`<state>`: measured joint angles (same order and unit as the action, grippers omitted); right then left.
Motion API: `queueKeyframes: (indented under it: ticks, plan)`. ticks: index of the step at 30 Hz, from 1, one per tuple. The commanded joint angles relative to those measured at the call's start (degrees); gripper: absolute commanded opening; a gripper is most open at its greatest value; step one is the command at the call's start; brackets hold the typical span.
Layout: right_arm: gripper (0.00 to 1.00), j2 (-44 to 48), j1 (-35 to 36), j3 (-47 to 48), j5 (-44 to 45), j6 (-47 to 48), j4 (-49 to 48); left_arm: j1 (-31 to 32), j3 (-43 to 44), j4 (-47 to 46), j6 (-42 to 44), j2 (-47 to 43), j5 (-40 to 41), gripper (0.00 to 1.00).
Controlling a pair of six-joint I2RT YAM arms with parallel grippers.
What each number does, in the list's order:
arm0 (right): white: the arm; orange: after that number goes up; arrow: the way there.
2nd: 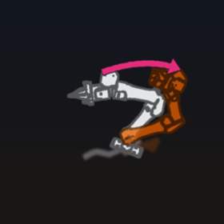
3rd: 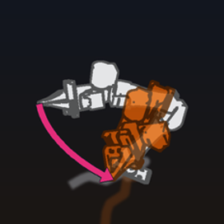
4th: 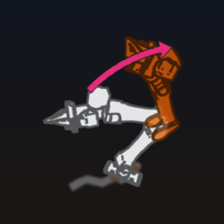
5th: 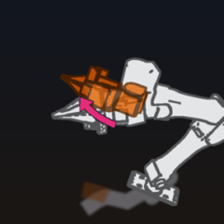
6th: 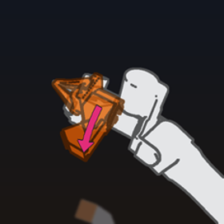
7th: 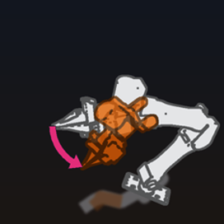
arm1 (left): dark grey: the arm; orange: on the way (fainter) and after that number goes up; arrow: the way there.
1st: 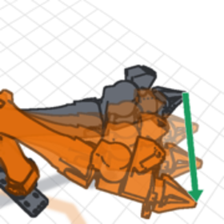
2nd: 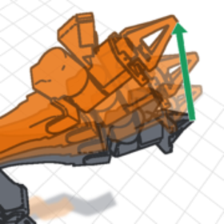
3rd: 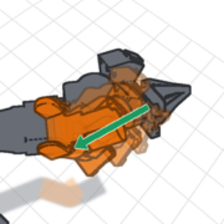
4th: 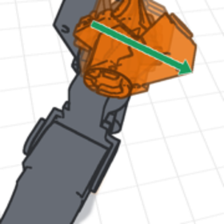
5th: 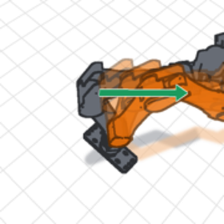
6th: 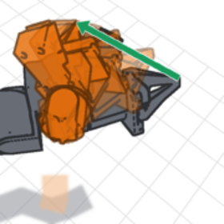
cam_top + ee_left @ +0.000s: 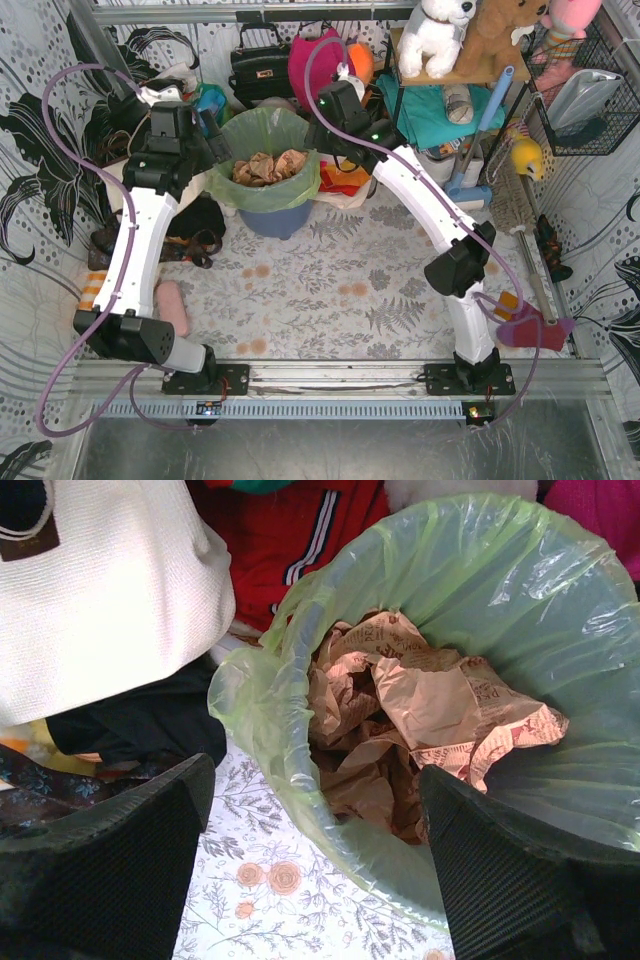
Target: Tie the trash bag
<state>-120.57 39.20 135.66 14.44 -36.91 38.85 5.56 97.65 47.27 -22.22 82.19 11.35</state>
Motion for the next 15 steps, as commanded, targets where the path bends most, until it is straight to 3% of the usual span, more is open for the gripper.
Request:
queueKeyframes:
  ticks: [1, 8, 15]
  plan:
    - [0.49, -3.3, 0.1, 6.7, 1.5, 5.4, 6.7, -1.9, 2.5, -2.4, 1.6, 1.5, -5.7, 0.9]
    - [0.49, -4.0, 0.1, 4.9, 0.3, 6.3, 5.1, -3.3, -0.2, -4.0, 1.8, 3.9, -4.5, 0.79]
    - [0.45, -5.0, 0.1, 4.3, -0.8, 6.5, 4.0, -3.7, -1.9, -7.7, 3.2, 4.9, -6.7, 0.55]
